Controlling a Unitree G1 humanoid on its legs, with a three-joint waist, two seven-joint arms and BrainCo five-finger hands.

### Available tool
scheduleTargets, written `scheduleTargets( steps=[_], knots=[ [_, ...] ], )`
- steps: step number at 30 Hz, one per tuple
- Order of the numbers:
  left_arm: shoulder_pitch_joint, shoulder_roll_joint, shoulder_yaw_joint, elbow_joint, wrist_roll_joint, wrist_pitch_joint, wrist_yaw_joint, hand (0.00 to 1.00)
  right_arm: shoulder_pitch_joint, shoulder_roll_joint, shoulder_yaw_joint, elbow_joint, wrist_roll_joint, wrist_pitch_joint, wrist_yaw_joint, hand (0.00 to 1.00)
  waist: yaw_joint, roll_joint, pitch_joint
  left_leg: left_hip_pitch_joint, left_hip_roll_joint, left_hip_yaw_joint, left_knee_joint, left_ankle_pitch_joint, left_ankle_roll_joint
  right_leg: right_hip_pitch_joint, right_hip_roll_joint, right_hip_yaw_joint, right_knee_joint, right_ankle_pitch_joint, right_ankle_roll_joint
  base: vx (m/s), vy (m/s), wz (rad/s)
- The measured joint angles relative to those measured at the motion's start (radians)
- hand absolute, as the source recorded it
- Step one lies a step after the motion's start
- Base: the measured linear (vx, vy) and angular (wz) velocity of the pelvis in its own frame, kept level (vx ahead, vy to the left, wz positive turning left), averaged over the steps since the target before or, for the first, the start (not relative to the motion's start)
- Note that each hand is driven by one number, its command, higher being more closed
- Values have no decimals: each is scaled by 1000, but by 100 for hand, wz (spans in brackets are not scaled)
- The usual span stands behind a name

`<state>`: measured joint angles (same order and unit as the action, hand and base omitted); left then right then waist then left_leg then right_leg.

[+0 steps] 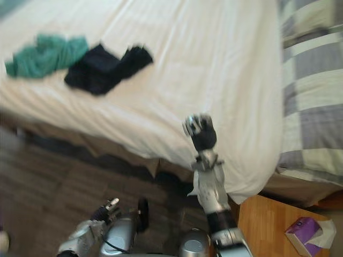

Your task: Tidy the bed and pick cloth on bed and put in laundry

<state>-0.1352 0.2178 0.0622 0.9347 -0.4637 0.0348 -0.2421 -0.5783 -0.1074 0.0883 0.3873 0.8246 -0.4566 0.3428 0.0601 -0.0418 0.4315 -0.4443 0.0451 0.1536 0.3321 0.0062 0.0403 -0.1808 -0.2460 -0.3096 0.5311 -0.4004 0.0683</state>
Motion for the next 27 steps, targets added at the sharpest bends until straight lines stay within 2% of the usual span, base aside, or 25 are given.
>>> scheduleTargets(
  steps=[2,4,8,13,15,17,20,23,27],
  knots=[
    [-34,-23,1,1,-40,-26,0,0,-114,-21,-5,46,-7,-3,-17,100,42,20,40,-69,-2,3,-1,27,11,-68,-4,2,21,11,9,-17,-24,21],
    [-34,-50,30,2,-73,-31,1,0,-166,-19,0,36,-17,-4,-31,100,45,29,48,-112,-2,8,-6,37,17,-116,-8,3,32,17,11,38,6,7],
    [-34,-109,78,-10,-154,-54,5,0,-251,-33,7,-137,-45,-3,-102,100,61,56,80,-194,7,36,-16,49,18,-226,-15,17,53,32,15,21,-15,-9],
    [-53,-139,81,-50,-160,-86,9,0,-319,-60,47,-255,-35,-5,-151,100,65,63,84,-295,26,52,-13,65,8,-349,-21,13,101,33,14,5,-63,-1],
    [-68,-156,101,-51,-185,-96,10,0,-337,-61,51,-260,18,-5,-150,100,67,68,87,-324,31,57,-18,65,-3,-390,-28,13,116,32,14,14,-71,2],
    [-74,-164,108,-59,-193,-99,11,0,-336,-59,61,-269,100,-6,-127,100,66,79,92,-349,36,71,-21,66,-7,-424,-34,12,130,32,12,26,-80,2],
    [-76,-175,113,-70,-193,-107,13,0,-296,-50,89,-215,196,20,-45,100,58,100,102,-354,39,120,-17,77,0,-441,-51,14,147,31,13,43,-55,1],
    [-79,-175,115,-71,-195,-111,25,0,-235,-5,131,-150,213,51,25,100,47,101,102,-336,44,175,-20,77,1,-443,-68,13,178,29,9,61,-52,8],
    [-93,-187,116,-90,-224,-105,27,0,-233,45,199,-78,209,128,90,100,43,102,101,-320,38,205,-53,90,-4,-470,-87,16,214,28,7,18,-56,-3]
  ],
)
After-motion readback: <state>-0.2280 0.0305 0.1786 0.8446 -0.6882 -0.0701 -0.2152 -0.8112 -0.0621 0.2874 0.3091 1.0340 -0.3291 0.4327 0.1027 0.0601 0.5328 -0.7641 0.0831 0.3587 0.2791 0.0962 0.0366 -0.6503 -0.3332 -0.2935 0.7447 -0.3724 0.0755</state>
